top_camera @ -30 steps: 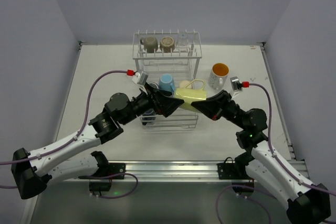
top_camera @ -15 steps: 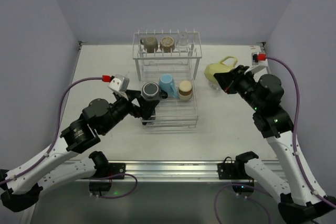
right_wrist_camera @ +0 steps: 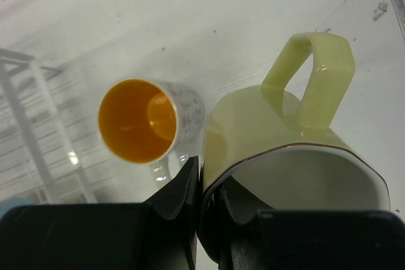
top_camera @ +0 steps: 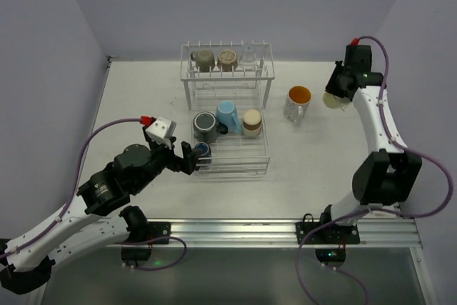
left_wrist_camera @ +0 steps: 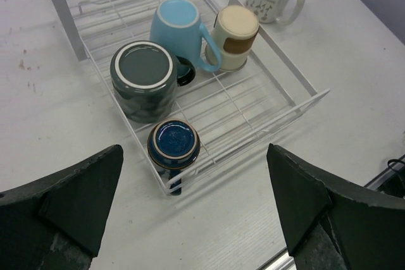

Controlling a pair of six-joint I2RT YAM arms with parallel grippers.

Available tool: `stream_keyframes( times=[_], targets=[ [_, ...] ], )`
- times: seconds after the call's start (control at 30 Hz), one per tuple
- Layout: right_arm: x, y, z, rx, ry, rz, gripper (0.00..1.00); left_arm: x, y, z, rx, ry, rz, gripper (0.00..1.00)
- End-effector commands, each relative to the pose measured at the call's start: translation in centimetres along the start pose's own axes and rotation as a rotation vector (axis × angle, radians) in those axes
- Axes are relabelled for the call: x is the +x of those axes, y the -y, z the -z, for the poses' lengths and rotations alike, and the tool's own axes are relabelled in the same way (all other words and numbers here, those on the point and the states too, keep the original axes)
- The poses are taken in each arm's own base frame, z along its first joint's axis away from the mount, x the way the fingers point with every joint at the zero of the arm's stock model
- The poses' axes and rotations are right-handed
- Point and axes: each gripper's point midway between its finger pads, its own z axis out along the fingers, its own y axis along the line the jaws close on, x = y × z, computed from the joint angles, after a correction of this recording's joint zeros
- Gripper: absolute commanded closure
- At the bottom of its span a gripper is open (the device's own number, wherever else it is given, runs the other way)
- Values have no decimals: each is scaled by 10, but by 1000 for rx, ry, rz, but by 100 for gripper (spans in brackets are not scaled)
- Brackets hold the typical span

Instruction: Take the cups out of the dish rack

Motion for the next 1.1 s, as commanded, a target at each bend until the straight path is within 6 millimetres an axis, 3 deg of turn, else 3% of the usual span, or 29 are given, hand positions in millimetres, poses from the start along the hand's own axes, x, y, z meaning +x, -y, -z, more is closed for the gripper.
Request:
stream_keyframes(
  times=[0.0,0.03,0.1,0.23,0.33,0.57,0.63,0.67,0.7,0.8,1.0,1.07],
  targets=[
    [-14,16,-32,77,-36,45,100,0,-8,5,-32,-36,-71,0],
    [-17,15,-40,75,-43,44,100,5,-10,4,-37,-45,-76,0],
    [-2,20,-70,93,-111,46,100,9,-13,1,-49,-41,-86,0],
    [8,18,-101,88,-176,46,100,20,-11,-5,-35,-54,-91,0],
    [15,17,-116,90,-217,50,100,23,-12,-7,-43,-60,-92,0],
    [28,17,-129,102,-251,46,100,33,-10,-15,-40,-105,-105,0],
    [32,18,-130,125,-264,64,93,36,-9,-18,-41,-121,-111,0],
    [34,17,-131,130,-269,75,86,37,-10,-18,-45,-129,-114,0],
    [34,16,-130,134,-264,79,73,38,-10,-19,-47,-136,-115,0],
    [24,7,-121,104,-222,67,55,42,-8,-22,-45,-163,-115,0],
    [-7,-10,-87,34,-99,14,48,44,1,-31,-30,-207,-100,1],
    [-15,-15,-64,-3,-44,-12,42,41,5,-34,-25,-213,-94,3]
  ],
)
